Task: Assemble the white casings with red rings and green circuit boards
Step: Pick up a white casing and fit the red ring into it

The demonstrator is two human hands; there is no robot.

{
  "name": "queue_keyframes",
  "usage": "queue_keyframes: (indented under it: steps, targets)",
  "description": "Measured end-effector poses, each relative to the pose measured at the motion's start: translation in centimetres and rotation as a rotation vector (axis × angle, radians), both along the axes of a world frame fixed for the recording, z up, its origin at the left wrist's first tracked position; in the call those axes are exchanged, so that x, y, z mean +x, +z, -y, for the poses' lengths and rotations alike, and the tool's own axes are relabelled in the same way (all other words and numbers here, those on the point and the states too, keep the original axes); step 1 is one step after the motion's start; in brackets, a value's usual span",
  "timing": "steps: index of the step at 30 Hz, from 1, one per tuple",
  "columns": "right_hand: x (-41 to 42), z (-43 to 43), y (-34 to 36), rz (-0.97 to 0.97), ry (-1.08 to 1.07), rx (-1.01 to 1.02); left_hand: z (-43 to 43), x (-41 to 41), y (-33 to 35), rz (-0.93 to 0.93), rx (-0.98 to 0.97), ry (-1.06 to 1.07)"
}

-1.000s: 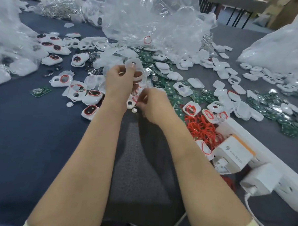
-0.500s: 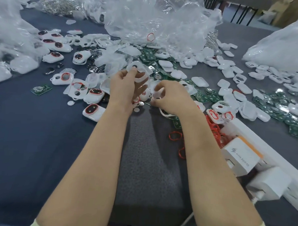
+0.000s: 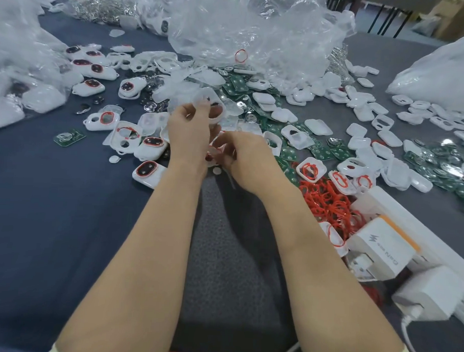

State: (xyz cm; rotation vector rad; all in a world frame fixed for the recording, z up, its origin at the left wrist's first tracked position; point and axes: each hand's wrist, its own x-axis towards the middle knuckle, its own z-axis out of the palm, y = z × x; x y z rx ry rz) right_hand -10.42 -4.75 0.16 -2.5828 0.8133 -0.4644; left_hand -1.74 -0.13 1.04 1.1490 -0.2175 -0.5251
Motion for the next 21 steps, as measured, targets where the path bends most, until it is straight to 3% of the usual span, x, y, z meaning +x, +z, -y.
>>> queue_keyframes:
  steps: [8, 13, 21]
  targets:
    - [0.9, -0.8, -0.2, 0.031, -0.059, 0.067, 0.0, -0.2, -0.3, 0.148, 0.036, -0.020]
    - [0.9, -1.2, -0.3, 0.083, -0.065, 0.039, 0.3, -0.1, -0.2, 0.051, -0.024, -0.010]
    - [-0.7, 0.5, 1.1, 0.460, -0.232, 0.226, 0.0, -0.2, 0.2, -0.035, -0.113, -0.082]
